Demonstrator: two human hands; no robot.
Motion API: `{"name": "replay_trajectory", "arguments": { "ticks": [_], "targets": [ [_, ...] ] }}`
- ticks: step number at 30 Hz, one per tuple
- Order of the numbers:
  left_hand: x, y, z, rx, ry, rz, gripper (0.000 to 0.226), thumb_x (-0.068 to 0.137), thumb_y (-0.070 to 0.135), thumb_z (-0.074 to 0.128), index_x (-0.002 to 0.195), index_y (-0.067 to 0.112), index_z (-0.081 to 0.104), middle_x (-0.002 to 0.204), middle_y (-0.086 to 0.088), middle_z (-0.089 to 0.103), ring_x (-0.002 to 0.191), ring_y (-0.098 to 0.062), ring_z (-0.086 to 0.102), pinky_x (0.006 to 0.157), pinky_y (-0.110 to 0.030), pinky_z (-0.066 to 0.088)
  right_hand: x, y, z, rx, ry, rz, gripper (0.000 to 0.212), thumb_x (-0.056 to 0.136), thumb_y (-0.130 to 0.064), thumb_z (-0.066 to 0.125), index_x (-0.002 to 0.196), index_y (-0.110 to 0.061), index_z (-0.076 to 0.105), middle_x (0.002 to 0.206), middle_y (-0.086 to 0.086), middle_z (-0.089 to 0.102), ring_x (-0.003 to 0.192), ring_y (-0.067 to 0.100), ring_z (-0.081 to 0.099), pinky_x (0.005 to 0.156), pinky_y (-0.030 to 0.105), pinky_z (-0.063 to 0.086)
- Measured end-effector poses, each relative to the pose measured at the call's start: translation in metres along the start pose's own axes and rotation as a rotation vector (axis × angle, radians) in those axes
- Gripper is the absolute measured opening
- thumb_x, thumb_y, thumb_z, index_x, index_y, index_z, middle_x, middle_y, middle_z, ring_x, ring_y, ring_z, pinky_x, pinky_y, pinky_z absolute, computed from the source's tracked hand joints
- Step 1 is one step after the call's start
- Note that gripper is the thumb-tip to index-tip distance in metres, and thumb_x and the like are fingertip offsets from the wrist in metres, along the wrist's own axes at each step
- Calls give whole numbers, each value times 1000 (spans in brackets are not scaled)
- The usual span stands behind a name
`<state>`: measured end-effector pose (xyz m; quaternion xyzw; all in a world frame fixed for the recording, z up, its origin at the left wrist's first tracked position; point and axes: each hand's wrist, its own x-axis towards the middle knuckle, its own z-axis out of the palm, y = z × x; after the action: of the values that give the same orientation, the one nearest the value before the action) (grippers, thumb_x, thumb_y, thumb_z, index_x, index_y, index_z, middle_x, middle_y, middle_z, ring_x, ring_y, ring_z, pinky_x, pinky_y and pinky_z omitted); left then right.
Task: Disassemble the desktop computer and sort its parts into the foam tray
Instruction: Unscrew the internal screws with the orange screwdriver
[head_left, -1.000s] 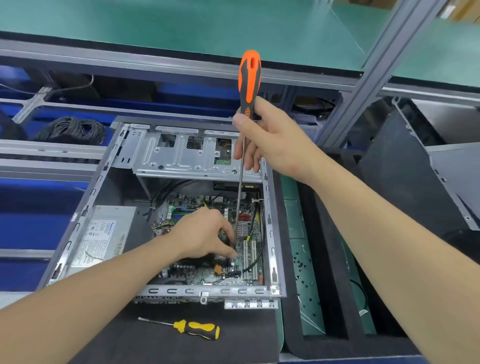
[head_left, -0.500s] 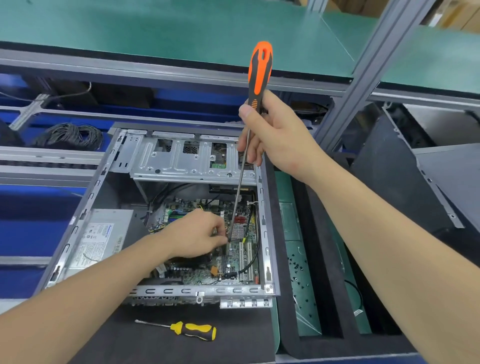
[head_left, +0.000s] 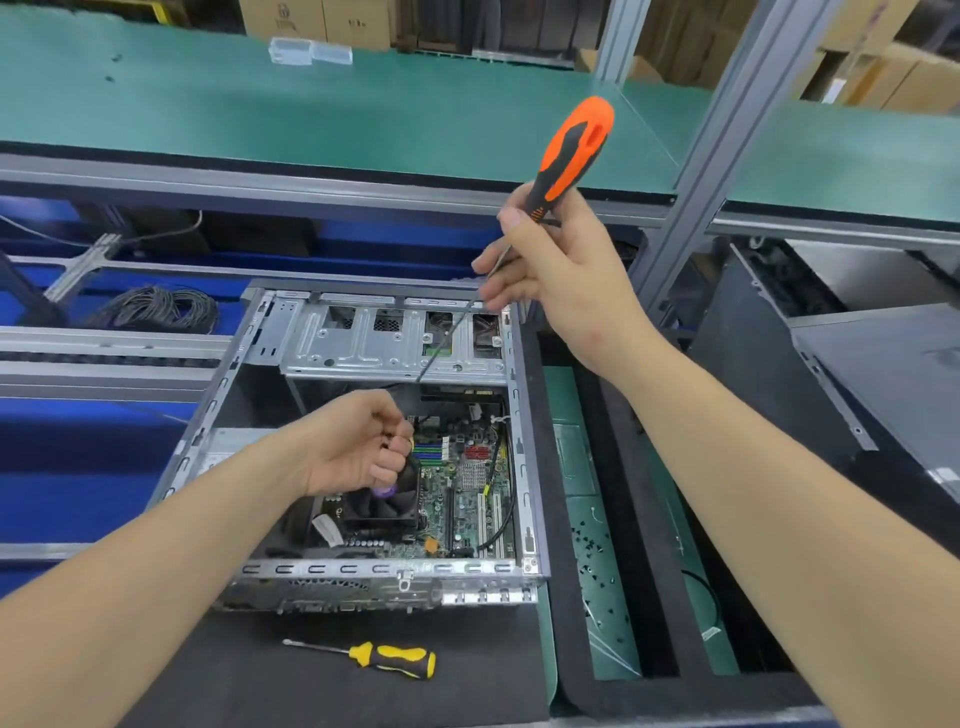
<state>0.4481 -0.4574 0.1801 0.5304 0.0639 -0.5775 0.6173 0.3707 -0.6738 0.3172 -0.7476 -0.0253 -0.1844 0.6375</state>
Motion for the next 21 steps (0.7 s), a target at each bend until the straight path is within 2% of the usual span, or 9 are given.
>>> {"name": "replay_trajectory", "arguments": {
  "ticks": [2,4,6,9,12,14,17,21],
  "targets": [
    [-7,3,16,-40,-33,38,15,98,15,45,84,10,49,66,1,35,48,-11,27,41,-21,26,-8,-7,-2,23,34,-5,2,108,-9,51,105,-9,51,95,39,64,69,49,67,71,59,60],
    [-14,5,37,-54,-94,83,8,100,8,48,107,5,52,68,1,39,51,-9,29,43,-20,29,-17,-13,-8,36,65,-14,7,105,-2,51,100,-6,52,94,41,64,73,56,66,72,61,60],
    [-19,6,61,-68,-151,102,28,94,0,54,121,4,50,71,-1,42,54,-10,32,46,-20,33,-27,-19,-19,41,91,-44,11,101,2,53,93,-5,55,93,41,64,76,54,69,74,61,61],
    [-20,5,105,-112,-229,121,28,98,-9,38,119,5,49,76,-3,47,58,-10,38,50,-19,35,-44,-23,-43,-85,112,-159,10,95,0,60,86,-1,65,91,31,70,82,43,73,78,59,61],
    [-13,-3,151,-59,-224,188,37,98,-16,27,116,4,52,78,-7,53,59,-10,43,51,-17,38,-64,-19,-68,-409,159,-275,11,96,-7,65,89,-3,71,87,10,74,85,27,71,80,50,57],
    [-4,-15,180,-5,-166,233,38,100,-18,26,115,2,55,81,-10,57,62,-11,47,52,-17,46,-81,-10,-84,-577,157,-329,12,98,-12,65,90,-7,71,85,4,71,82,21,67,76,42,53],
    [22,-46,217,88,-26,297,39,100,-18,26,109,-2,60,84,-13,62,64,-13,52,62,-22,47,-107,16,-107,-692,73,-360,11,99,-11,65,92,-3,69,88,7,68,84,25,65,76,43,52],
    [70,-104,246,222,217,392,41,104,-6,26,96,2,65,78,-8,64,60,-12,54,56,-20,46,-141,66,-127,-715,-12,-299,7,98,-5,66,94,-1,69,97,8,67,95,26,65,84,41,52]
  ]
}}
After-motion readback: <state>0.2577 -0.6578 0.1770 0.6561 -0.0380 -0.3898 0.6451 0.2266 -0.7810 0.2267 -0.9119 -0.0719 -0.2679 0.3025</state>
